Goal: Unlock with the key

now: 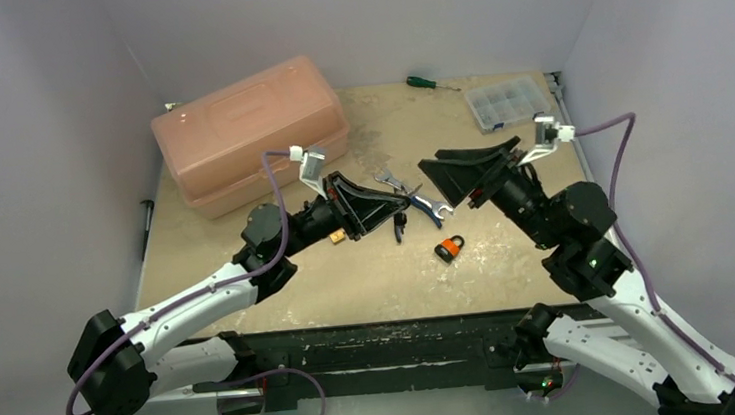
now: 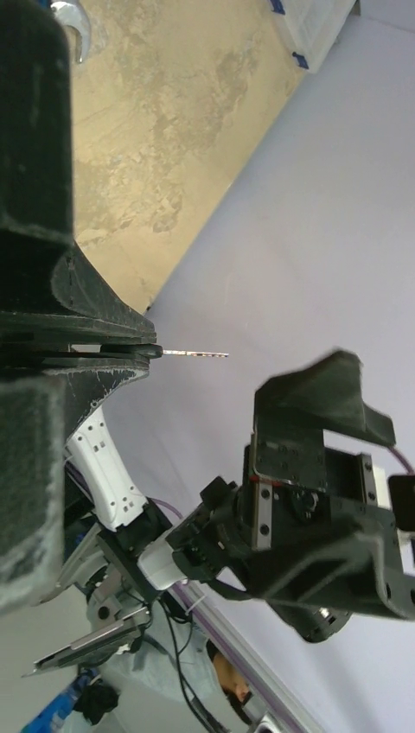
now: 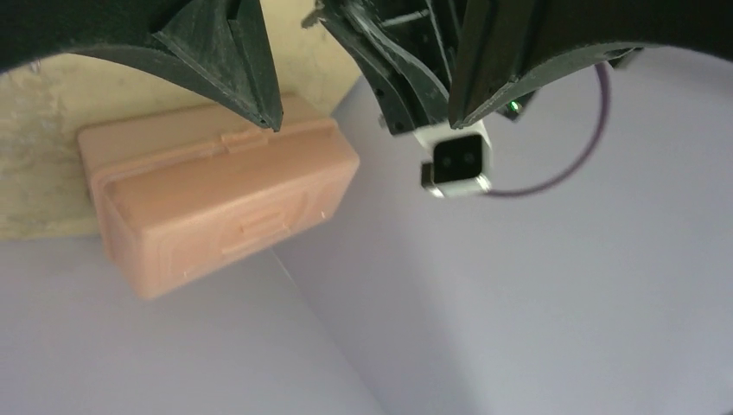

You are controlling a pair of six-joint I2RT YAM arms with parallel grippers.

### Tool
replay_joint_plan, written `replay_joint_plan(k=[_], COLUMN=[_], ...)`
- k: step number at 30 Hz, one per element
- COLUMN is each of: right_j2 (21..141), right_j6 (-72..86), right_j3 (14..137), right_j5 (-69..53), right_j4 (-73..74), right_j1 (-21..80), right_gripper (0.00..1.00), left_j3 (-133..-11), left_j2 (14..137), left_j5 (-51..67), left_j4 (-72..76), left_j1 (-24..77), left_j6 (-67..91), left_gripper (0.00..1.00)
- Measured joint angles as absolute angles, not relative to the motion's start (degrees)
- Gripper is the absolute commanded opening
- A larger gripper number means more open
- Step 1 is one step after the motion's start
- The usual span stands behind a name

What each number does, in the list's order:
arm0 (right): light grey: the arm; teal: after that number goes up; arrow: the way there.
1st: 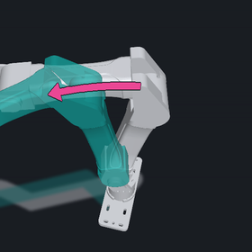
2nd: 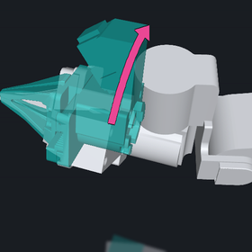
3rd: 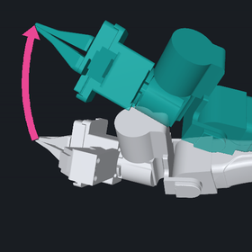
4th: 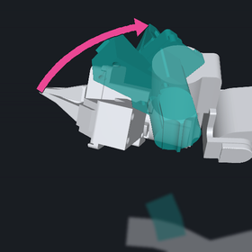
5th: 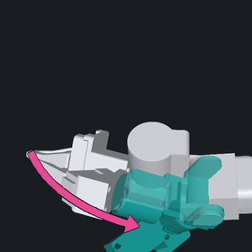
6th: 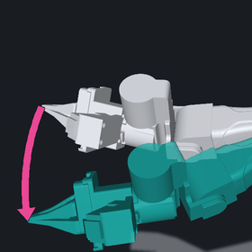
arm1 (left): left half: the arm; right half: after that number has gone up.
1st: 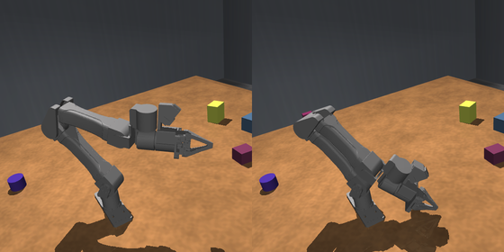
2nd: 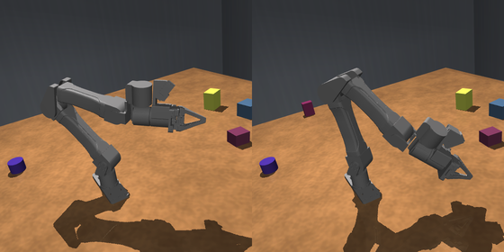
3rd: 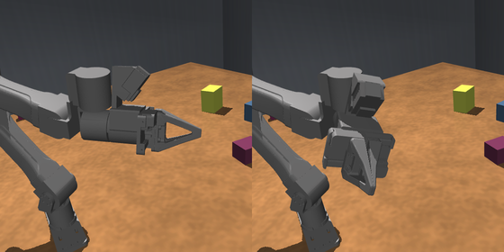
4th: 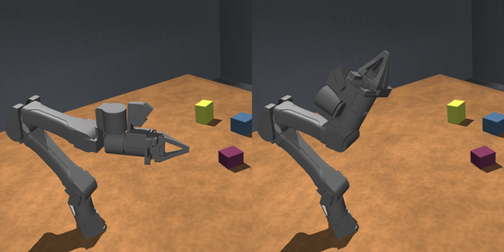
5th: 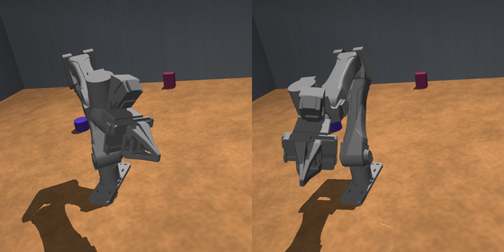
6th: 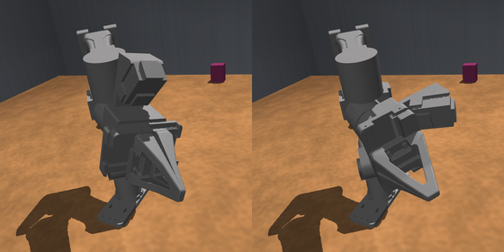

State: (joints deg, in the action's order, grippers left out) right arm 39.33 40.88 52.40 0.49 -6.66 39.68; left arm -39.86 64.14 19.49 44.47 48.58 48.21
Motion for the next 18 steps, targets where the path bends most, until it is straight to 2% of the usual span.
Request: replay_joint_plan(k=[8, 18], right_j2=[40.86, 36.77], right_j6=[37.3, 34.98], right_j3=[48.51, 44.73], right_j5=[-10.13, -20.05], right_j4=[-2.37, -3.95], right_j1=[39.68, 39.7], right_gripper=[0.73, 0.54], left_j3=[-45.3, -52.47], left_j2=[63.7, 60.99], left_j5=[25.26, 30.55], left_j4=[35.18, 21.37], left_j1=[48.58, 48.58], left_j6=[42.68, 35.73], left_gripper=[0.0, 0.0])
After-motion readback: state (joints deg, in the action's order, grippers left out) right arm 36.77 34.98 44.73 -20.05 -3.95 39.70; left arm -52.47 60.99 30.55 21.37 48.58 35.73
